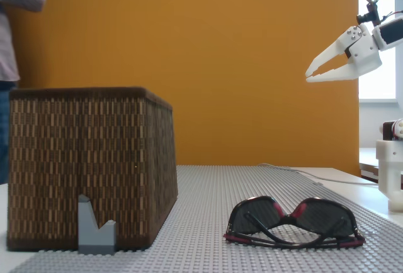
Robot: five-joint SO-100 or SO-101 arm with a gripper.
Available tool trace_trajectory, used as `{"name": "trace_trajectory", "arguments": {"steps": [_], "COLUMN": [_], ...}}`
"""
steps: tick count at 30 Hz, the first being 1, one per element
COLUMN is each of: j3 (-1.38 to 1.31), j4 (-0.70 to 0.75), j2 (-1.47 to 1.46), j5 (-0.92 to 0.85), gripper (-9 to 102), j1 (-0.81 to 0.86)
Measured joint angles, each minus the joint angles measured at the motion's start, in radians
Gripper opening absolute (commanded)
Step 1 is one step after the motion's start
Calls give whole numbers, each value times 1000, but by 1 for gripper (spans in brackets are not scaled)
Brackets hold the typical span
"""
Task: Grasp a glasses and put it in the bin.
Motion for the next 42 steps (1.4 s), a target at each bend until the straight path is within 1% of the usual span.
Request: {"name": "trace_trajectory", "arguments": {"steps": [2,3,4,7,13,14,16,18,21,22,24,27,32,33,35,40,42], "j3": [-14,-67,-126,-160,-192,-219,-258,-337,-388,-396,-390,-353,-255,-235,-235,-296,-328], "j4": [20,84,164,201,236,255,285,331,360,362,350,331,328,341,374,454,463], "j2": [-17,-55,-48,-54,-86,-130,-207,-321,-446,-485,-512,-520,-554,-584,-638,-831,-894], "j5": [-23,-100,-272,-387,-454,-497,-551,-621,-664,-730,-773,-904,-1031,-1100,-1152,-1255,-1276], "gripper": [0,0,0,0,0,0,0,0,0,0,0,0,0,0,0,0,0], "j1": [-21,-61,-66,-83,-87,-120,-132,-202,-239,-314,-344,-440,-515,-545,-565,-603,-627]}}
